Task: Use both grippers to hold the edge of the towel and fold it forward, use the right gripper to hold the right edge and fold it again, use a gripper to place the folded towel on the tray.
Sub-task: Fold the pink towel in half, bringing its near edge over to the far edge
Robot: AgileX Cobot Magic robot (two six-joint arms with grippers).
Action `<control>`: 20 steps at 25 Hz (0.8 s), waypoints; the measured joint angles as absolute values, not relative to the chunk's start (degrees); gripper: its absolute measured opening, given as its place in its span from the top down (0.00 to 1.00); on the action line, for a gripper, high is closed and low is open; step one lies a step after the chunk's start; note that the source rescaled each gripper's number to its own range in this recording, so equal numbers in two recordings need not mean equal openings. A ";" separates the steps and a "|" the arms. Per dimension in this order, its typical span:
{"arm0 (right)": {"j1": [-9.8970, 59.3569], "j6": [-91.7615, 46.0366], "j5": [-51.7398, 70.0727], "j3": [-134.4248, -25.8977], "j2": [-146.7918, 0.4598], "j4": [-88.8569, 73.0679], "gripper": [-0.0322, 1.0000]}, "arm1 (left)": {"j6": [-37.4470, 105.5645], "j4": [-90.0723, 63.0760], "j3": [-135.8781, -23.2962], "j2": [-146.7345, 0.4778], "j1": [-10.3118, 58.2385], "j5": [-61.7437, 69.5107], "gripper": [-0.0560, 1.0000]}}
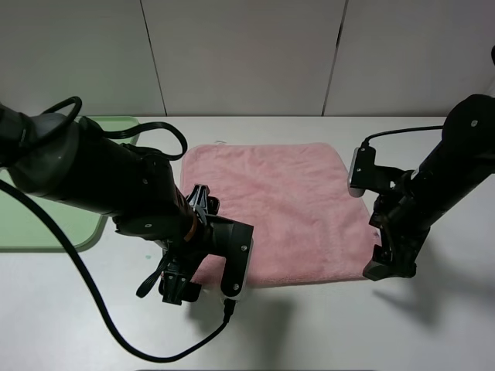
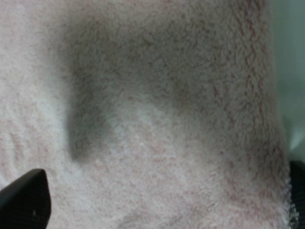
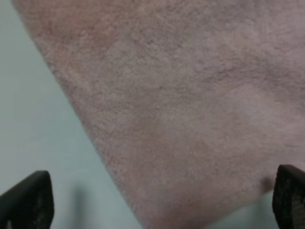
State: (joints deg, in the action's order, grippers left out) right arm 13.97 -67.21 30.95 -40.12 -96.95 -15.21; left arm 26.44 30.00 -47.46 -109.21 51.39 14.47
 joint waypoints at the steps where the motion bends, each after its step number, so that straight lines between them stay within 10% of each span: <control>1: 13.97 -67.21 30.12 -39.59 -97.49 -15.21 0.00 | 26.44 30.00 -47.46 -109.21 51.39 14.47 0.02; 20: 13.97 -70.85 16.73 -32.63 -98.35 -18.51 0.00 | 26.44 30.00 -47.46 -109.28 51.39 14.47 0.04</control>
State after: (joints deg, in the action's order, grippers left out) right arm 13.97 -70.85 16.73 -32.63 -98.35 -18.51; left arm 26.44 30.00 -47.46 -109.28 51.39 14.47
